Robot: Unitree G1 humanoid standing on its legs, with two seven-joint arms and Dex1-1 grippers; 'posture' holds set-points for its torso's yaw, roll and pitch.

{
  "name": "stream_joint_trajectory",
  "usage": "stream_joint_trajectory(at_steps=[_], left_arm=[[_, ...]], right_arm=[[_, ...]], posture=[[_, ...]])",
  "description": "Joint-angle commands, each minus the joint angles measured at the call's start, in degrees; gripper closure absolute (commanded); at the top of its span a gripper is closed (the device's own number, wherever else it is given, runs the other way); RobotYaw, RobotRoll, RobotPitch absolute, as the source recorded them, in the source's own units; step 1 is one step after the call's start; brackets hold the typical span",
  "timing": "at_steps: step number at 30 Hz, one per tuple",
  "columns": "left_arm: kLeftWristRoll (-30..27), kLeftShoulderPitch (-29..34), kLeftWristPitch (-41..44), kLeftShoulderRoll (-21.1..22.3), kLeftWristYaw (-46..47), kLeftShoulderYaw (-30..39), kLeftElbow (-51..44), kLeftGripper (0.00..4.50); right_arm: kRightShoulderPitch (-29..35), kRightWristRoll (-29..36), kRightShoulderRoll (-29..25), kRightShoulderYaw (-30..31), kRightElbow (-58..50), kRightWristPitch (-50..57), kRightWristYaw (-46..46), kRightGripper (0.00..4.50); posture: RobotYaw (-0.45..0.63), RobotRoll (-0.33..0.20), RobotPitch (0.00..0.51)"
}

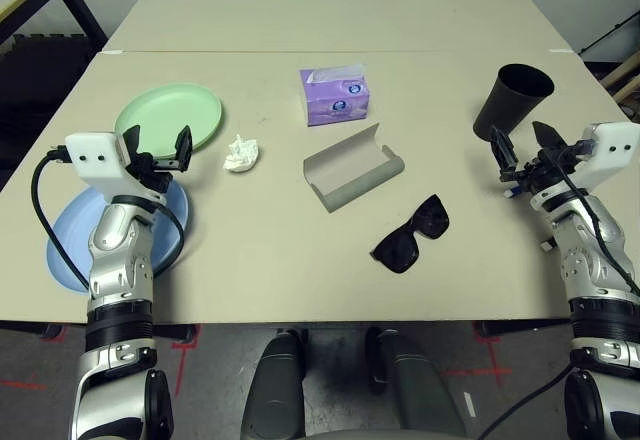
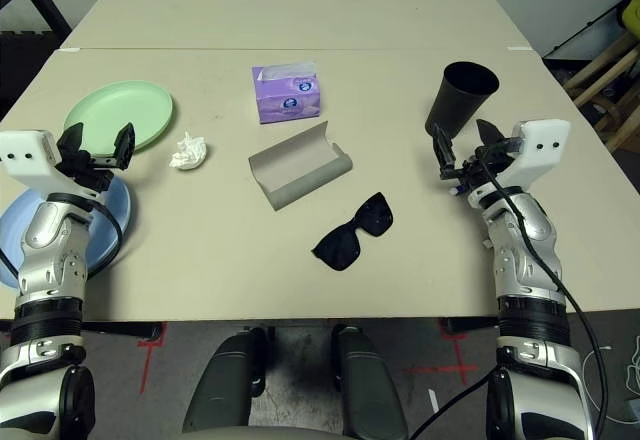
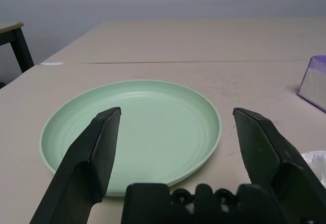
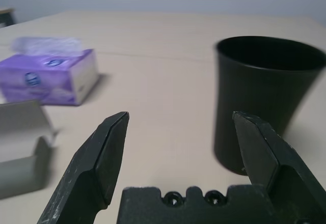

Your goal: Organize and tidy the items on the table.

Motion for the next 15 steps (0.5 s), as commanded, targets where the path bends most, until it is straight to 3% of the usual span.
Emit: stream_joint_trajectory(at_steps=[1, 7, 15], left_arm=[[-0.1, -0.2, 0.5, 0.6, -0.4, -0.2, 0.0, 0.0], [-0.1, 0.8, 0.8, 0.6, -0.6, -0.2, -1.3, 0.0], [-0.1, 1.7, 1.4, 0.7, -0.8, -0.1, -2.4, 0.0]], right_arm=[[0.1, 0.8, -1.8, 4.5, -2.2, 0.9, 9.0, 0.02], [0.5, 1.9, -3.6, 10.7, -5.2, -2.5, 24.2, 0.02], [2.1, 3.8, -5.5, 13.4, -8.9, -3.8, 35.0, 0.02]], posture=[[0.15, 0.0, 0.174], [0.17, 0.0, 0.173], [0.17, 0.0, 0.173]])
